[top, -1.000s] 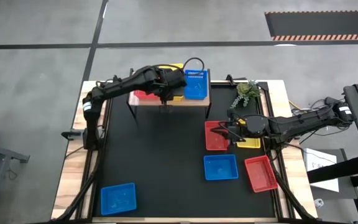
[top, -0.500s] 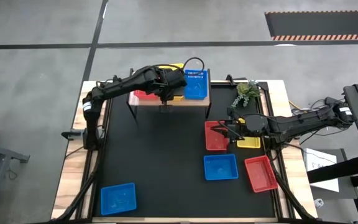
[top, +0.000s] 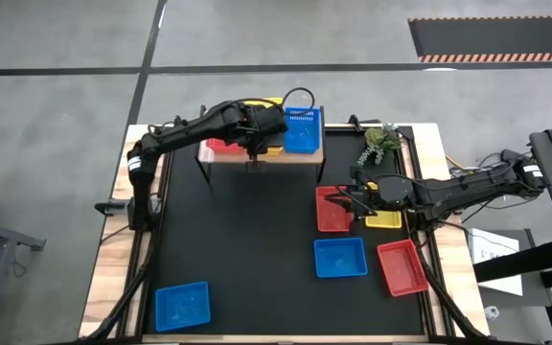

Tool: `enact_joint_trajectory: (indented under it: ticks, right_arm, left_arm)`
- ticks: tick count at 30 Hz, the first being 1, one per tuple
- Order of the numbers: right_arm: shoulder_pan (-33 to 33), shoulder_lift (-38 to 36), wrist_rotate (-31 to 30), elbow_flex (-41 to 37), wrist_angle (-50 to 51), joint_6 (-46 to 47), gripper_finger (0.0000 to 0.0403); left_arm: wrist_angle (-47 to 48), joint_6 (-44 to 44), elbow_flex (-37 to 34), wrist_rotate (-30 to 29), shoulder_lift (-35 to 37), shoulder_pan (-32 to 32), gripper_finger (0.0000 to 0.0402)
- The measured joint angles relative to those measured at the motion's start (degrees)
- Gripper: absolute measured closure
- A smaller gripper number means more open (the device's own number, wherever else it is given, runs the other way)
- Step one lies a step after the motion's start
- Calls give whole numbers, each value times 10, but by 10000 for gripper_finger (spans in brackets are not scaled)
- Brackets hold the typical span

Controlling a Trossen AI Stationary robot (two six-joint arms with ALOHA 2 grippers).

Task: Stack baskets on shelf by color
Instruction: Stack the left yellow bin on top of the yellow bin on the shelf, then stack the right blue bin on top of the blue bin on the shelf

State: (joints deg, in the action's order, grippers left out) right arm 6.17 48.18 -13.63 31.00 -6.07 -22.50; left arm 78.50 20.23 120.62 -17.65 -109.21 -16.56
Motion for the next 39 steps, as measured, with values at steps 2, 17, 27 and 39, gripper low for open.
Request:
enact_joint_trajectory:
  ticks: [2,17,27,39]
  right_arm:
    - [0,0,0,0,0,0,394]
    - [0,0,0,0,3,0,394]
    - [0,0,0,0,12,1,394]
    - [0,0,0,0,16,33,394]
  left_arm:
    - [0,0,0,0,0,0,400]
    - [0,2,0,-1,2,0,323]
    - [-1,-32,-1,-6,41,14,322]
    - [-174,-90,-121,44,137,140,322]
